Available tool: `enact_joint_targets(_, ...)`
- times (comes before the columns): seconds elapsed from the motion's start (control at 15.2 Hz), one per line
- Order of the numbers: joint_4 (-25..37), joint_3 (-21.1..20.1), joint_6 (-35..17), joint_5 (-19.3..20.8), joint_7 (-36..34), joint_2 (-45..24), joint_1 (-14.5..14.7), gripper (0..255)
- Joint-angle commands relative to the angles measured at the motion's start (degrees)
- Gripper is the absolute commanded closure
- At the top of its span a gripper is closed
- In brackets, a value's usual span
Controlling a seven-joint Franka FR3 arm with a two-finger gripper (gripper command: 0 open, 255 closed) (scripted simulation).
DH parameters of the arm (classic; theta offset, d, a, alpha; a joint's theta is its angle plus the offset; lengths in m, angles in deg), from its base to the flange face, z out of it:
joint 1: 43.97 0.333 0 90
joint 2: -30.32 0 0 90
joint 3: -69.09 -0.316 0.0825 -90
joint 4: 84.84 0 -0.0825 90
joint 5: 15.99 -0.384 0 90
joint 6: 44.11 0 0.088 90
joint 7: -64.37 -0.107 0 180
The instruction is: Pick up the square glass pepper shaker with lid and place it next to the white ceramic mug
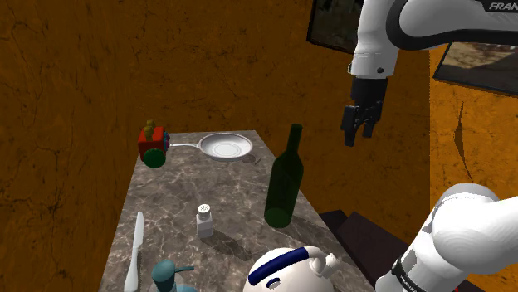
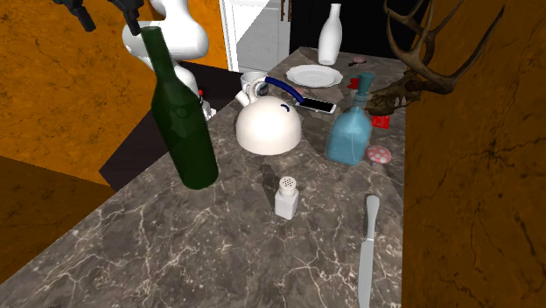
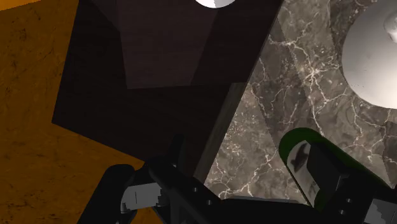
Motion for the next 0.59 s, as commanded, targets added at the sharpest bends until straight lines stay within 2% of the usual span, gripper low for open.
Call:
enact_joint_targets(0.0, 0.0, 0.0, 0.0, 0.0, 0.0, 0.0, 0.0, 0)
enact_joint_targets(0.53, -1.6, -7.9, -11.4, -6.5, -8.4, -8.4, 2.3, 0)
